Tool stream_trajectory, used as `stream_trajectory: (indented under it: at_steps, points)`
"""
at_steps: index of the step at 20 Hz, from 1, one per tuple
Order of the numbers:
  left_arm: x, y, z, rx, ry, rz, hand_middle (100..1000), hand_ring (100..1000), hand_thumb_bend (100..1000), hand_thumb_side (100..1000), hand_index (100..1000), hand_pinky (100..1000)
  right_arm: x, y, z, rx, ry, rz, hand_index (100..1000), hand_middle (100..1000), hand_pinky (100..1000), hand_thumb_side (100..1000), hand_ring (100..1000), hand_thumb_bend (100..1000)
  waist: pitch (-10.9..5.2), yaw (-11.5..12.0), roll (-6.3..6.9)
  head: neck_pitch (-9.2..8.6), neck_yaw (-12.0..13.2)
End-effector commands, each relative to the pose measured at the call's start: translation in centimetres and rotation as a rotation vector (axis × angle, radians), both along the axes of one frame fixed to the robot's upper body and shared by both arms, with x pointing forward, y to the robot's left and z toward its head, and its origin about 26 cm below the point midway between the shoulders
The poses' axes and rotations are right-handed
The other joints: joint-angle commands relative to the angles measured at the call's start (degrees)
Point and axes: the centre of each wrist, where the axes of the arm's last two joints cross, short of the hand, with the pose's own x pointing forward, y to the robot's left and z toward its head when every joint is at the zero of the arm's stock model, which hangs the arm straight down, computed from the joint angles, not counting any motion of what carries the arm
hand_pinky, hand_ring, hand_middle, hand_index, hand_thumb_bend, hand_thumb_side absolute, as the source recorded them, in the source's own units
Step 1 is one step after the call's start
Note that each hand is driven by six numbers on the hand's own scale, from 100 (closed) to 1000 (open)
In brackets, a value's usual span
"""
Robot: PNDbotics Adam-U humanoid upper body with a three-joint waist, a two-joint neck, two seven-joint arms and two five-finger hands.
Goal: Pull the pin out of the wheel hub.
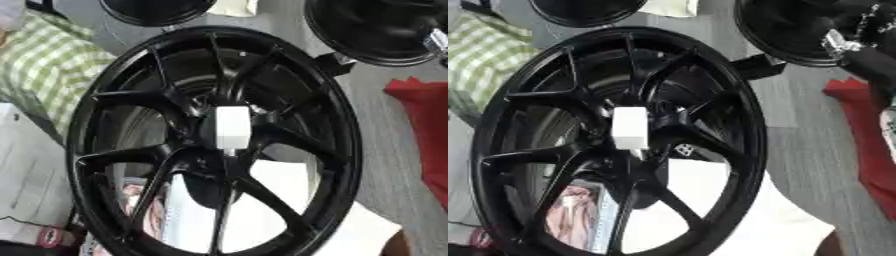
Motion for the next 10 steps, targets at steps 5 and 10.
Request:
stream_trajectory:
  at_steps: [5, 10]
  points:
    - [-0.5, -0.5, 2.4, -0.053, -0.177, 0.018, 649, 685, 100, 819, 803, 762, -0.3, -0.1, 1.2, -0.015, -0.037, -0.003, 740, 589, 871, 220, 747, 377, -1.56, 0.33, 0.17, -0.57, -0.02]
    - [-0.3, -3.2, 2.6, -0.188, -0.370, -0.041, 612, 647, 100, 798, 785, 750, -0.2, 0.0, 1.4, -0.016, -0.043, 0.001, 739, 589, 870, 217, 747, 381, -1.65, 0.26, 0.02, -0.58, 0.13]
